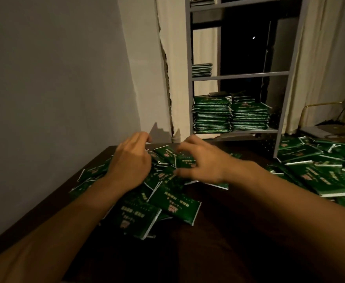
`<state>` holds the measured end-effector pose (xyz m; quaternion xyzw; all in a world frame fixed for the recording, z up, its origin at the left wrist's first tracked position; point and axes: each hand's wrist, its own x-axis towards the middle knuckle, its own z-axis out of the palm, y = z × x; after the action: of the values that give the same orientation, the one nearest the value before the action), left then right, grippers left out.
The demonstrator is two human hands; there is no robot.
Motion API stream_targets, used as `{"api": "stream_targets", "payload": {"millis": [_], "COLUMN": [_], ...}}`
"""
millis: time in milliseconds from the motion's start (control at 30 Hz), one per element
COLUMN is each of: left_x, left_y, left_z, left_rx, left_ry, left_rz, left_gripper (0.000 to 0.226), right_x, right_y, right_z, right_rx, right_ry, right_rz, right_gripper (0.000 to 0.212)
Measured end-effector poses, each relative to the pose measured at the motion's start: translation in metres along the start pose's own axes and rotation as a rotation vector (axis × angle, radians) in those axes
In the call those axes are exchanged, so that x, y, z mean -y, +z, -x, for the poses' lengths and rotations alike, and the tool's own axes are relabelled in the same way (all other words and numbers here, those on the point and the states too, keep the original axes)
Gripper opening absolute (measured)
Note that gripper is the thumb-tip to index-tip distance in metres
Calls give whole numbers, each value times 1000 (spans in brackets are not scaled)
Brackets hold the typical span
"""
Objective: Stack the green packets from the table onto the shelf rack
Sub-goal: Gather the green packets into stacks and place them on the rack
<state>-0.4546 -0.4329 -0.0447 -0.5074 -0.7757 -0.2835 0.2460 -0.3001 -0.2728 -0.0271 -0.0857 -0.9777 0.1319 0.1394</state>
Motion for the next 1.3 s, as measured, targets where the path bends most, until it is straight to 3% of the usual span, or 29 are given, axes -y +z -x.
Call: {"api": "stream_targets", "payload": {"millis": [100, 200, 400, 600, 733, 867, 933, 1067, 1167, 1233, 1300], "left_x": [21, 56, 119, 156, 168, 164, 161, 140, 110, 87, 68], "left_y": [-5, -5, -7, 10, 24, 33, 36, 38, 46, 55, 63], "left_z": [14, 36, 64, 57, 44, 38, 41, 46, 48, 47, 44], "left_rx": [88, 194, 347, 508, 586, 709, 694, 600, 499, 361, 191], "left_ry": [-119, -115, -376, -482, -501, -409, -389, -446, -491, -548, -637], "left_rz": [-33, -94, -29, -66, -16, 40, 41, 150, 171, 190, 311], "left_gripper": [29, 47, 103, 129, 124, 113, 111, 106, 90, 77, 63], "right_x": [18, 34, 51, 44, 33, 26, 24, 14, 6, -1, -9], "right_y": [22, 51, 110, 111, 125, 130, 126, 119, 110, 104, 99], "right_z": [-9, -21, -60, -82, -82, -72, -66, -48, -30, -15, -4], "right_rx": [204, 343, 373, 455, 490, 411, 384, 332, 264, 233, 201], "right_ry": [57, 76, 20, 97, 134, 90, 75, 65, 89, 143, 206], "right_rz": [-75, -104, 38, 59, 89, 113, 91, -23, -173, -246, -294], "right_gripper": [101, 124, 140, 141, 121, 108, 103, 95, 76, 71, 82]}}
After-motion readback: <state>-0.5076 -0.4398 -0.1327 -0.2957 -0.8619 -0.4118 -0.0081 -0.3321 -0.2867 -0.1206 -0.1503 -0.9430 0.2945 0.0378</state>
